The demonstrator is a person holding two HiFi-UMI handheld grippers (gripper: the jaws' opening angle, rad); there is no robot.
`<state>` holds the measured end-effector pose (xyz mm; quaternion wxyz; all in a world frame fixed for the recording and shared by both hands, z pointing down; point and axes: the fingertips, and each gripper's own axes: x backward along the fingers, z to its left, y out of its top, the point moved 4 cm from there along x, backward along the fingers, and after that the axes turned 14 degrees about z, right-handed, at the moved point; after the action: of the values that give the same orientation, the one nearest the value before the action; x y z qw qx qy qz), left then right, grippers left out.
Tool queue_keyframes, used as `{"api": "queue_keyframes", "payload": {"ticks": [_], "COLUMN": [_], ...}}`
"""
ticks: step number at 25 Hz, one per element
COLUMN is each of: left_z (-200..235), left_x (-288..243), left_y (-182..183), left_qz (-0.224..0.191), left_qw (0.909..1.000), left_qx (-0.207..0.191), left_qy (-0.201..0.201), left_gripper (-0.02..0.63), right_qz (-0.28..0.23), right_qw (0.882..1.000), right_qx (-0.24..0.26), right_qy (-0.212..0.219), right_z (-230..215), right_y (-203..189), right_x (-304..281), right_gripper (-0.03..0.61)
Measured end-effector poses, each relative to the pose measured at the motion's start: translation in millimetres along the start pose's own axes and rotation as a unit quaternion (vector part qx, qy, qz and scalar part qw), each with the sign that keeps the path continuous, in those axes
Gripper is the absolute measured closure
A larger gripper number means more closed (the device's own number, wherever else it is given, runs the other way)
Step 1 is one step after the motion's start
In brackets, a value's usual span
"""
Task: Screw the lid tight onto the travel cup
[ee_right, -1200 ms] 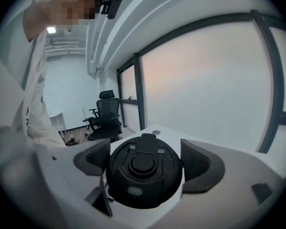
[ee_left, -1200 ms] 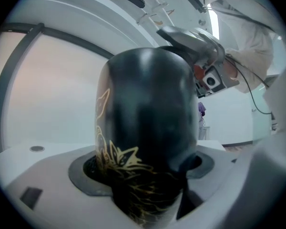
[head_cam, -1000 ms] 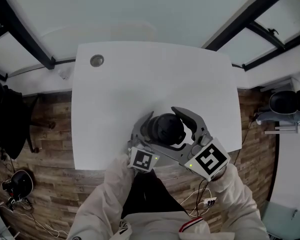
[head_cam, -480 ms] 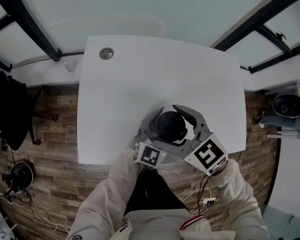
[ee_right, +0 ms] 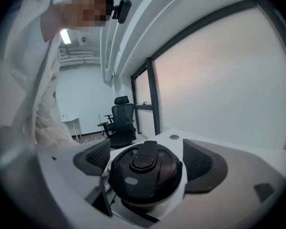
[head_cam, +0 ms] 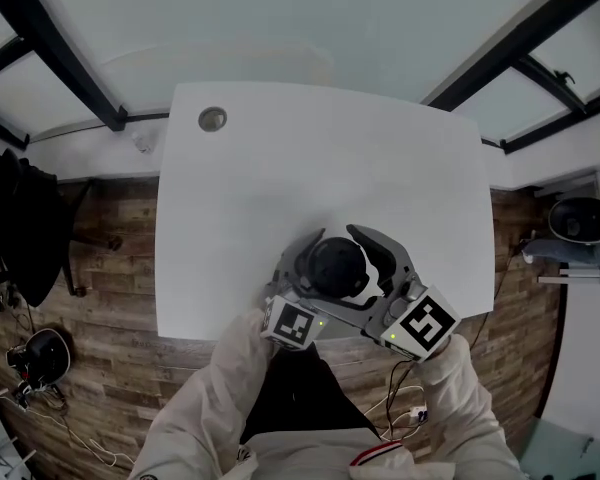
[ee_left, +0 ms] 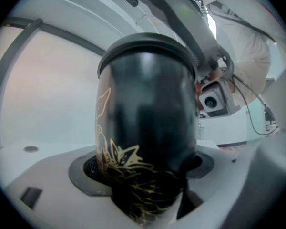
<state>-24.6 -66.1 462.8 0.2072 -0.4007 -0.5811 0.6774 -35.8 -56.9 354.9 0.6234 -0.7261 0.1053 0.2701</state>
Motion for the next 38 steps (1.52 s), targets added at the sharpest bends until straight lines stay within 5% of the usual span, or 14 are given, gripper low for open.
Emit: {"api": "queue_keyframes", "payload": {"ticks": [6,11,14,17,21,26,29,33,38], "left_z": [-1,-1,-2,-4,-2,-12,-17,-14,-4], "left_x": [0,0,-1,-3,-6,-10,-12,-11,-8], "left_y": [9,6,3,1,5,-38,-57,-37,7], "left_qz": [-0.007,-0.008,0.007,0.014,0.009,-0.001,0.000,0.001,-0.005], "left_qw": [0.9958,0.9844,0.9813,0.9855,0.9957,0.9984,0.9979,0.9984,0.9950], "left_qx": [-0.051,-0.073,-0.074,-0.067,-0.045,-0.057,-0.065,-0.055,-0.055], "left_qy": [-0.076,-0.160,-0.177,-0.155,-0.080,0.001,0.006,-0.015,-0.083], "left_gripper": [0.190,0.190,0.190,0.190,0.190,0.190,0.190,0.190,0.190], "right_qz": [-0.055,-0.048,-0.072,-0.101,-0.123,-0.126,-0.127,-0.156,-0.160], "right_qw": [0.989,0.980,0.978,0.985,0.992,0.970,0.959,0.965,0.983], "right_qx": [0.032,0.067,0.062,0.041,-0.022,-0.110,-0.131,-0.134,-0.086], "right_qy": [0.137,0.181,0.188,0.136,0.000,-0.177,-0.217,-0.164,0.004], "right_z": [0,-4,-3,-4,-6,-5,-4,-5,-7], "right_y": [5,0,1,2,1,-5,-10,-9,-11], "right_x": [11,0,-1,2,6,11,11,19,41], "right_gripper": [0.130,0.130,0.130,0.130,0.130,0.130,0.130,0.130,0.130]}}
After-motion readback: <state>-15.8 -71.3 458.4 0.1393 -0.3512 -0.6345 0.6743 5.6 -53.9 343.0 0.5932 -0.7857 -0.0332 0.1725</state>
